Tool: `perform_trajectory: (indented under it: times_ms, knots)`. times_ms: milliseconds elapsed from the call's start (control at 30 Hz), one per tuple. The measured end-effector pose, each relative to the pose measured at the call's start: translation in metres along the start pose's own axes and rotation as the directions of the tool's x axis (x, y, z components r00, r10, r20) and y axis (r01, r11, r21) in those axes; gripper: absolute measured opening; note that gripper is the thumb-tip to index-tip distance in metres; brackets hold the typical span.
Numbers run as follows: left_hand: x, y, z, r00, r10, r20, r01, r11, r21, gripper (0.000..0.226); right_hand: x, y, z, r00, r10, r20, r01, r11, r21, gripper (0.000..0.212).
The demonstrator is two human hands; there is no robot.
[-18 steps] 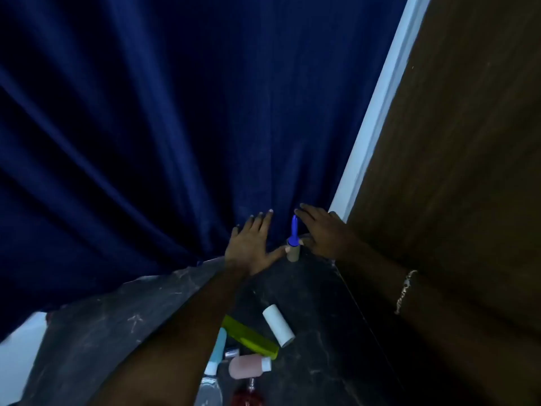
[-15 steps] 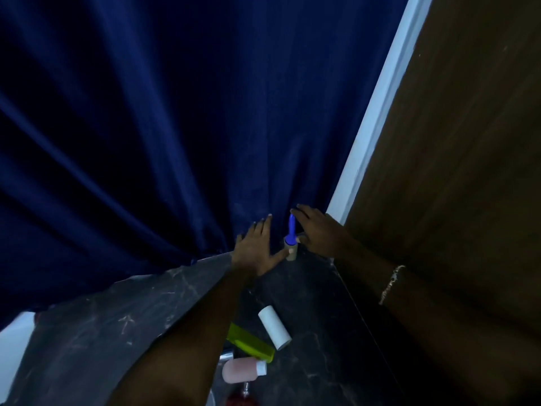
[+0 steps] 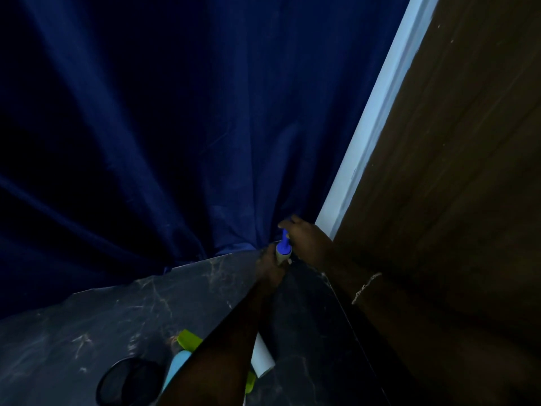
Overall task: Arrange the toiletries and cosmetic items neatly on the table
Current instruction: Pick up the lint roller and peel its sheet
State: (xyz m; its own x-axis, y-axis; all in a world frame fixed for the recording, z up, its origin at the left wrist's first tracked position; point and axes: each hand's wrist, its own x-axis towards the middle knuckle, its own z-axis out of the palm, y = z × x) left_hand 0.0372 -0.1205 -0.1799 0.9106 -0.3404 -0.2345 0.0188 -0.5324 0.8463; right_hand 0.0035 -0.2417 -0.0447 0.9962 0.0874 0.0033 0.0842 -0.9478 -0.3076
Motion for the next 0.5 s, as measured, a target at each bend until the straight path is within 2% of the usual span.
perform_trajectory:
  times_ms: [133, 233, 367, 500]
  knots:
    - [-0.022, 0.021, -0.003, 0.988, 0.109, -0.106, -0.113, 0.993, -0.038, 0.027, -0.016, 0.008, -0.005, 0.995, 0.058, -0.087, -0.05, 0.994, 0.095, 0.048]
    - [-0.033, 0.023, -0.01, 0.982, 0.166, -0.089, -0.17, 0.985, -0.034, 0.031, -0.034, 0.014, -0.01, 0.974, 0.118, -0.193, -0.075, 0.974, 0.215, 0.043]
    - [-0.053, 0.027, -0.023, 0.965, 0.257, -0.054, -0.257, 0.966, 0.002, 0.036, -0.066, 0.013, -0.014, 0.93, 0.147, -0.338, -0.033, 0.947, 0.319, 0.031]
    - [-0.08, 0.024, -0.034, 0.931, 0.365, -0.023, -0.365, 0.931, 0.029, 0.038, -0.097, 0.008, -0.014, 0.925, 0.172, -0.337, -0.048, 0.937, 0.347, 0.024]
